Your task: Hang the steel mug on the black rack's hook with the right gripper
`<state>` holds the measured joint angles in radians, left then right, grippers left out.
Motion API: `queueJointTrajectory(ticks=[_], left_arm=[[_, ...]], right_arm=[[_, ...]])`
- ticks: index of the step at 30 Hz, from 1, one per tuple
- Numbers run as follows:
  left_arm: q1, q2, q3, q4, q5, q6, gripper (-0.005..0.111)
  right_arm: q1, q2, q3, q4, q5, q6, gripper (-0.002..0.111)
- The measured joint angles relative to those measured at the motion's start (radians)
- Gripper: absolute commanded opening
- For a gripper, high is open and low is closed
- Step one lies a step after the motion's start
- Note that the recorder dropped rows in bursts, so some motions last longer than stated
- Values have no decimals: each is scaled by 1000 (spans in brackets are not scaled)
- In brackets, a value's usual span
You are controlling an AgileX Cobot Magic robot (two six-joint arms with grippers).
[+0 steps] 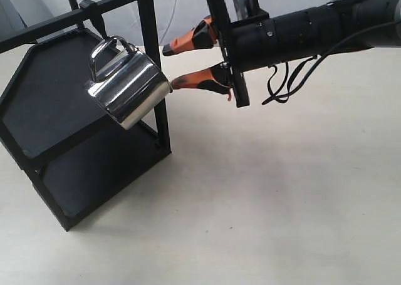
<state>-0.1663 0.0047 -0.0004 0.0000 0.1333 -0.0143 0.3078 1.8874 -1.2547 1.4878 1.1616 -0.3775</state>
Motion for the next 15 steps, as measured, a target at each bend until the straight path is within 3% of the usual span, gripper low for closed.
queueJointTrajectory(ticks=[5, 12, 15], left_arm=[[0, 0, 0, 0, 0, 0, 2], [0, 0, 0, 0, 0, 0, 2], [0, 0, 0, 0, 0, 0, 2]], right_arm=[[-39, -52, 0, -185, 4, 6, 51], [-89, -135, 0, -586, -6, 17, 51], [-93, -176, 0, -763, -1, 29, 40]])
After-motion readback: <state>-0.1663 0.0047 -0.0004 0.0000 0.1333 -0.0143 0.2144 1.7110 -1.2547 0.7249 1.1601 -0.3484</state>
